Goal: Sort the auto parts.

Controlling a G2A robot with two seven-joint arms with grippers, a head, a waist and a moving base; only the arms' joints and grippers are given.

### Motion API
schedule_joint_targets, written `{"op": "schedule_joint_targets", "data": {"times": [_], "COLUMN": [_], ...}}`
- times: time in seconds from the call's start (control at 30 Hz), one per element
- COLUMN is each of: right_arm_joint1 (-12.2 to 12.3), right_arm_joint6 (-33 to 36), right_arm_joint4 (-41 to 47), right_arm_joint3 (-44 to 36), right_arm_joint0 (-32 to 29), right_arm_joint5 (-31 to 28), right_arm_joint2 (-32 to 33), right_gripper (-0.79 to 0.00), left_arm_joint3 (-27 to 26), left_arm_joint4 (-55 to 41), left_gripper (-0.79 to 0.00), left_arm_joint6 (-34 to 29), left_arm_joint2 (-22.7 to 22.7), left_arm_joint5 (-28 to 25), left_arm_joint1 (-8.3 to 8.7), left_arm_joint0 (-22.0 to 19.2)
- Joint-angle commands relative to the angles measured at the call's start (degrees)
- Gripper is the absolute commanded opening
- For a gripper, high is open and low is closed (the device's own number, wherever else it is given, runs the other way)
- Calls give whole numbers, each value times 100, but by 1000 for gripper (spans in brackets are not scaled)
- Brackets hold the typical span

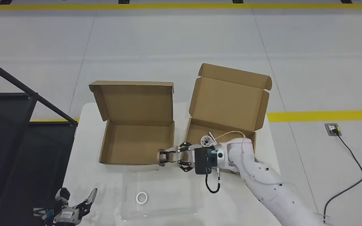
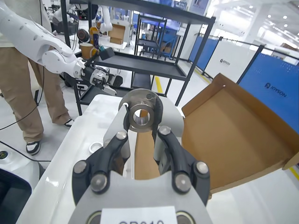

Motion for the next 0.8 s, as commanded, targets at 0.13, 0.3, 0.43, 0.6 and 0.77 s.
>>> {"op": "schedule_joint_targets", "data": {"times": [0.13, 0.3, 0.43, 0.6, 0.77], "right_arm_joint1": [-529, -1185, -1800, -2611, -3320], "right_arm_joint6": [2822, 5182, 6749, 7746, 7996], "right_arm_joint4": [1737, 3230, 4108, 4843, 5182], "right_arm_joint3": [269, 677, 1282, 2391, 3583], "right_arm_joint0": [705, 1425, 2079, 2692, 2998], "right_arm_joint5": [400, 1395, 2348, 2852, 2853], "right_arm_joint2": [-599, -1377, -1941, -2487, -2806], "right_gripper": [-785, -785, -785, -785, -785], "left_arm_joint3": [0, 0, 0, 0, 0], "left_arm_joint4": [0, 0, 0, 0, 0], "left_gripper": [0, 0, 0, 0, 0], "left_arm_joint6": [0, 0, 0, 0, 0], "left_arm_joint2": [0, 0, 0, 0, 0], "left_arm_joint5": [0, 0, 0, 0, 0], "left_arm_joint1": [0, 0, 0, 0, 0], "left_arm_joint0": [0, 0, 0, 0, 0]}}
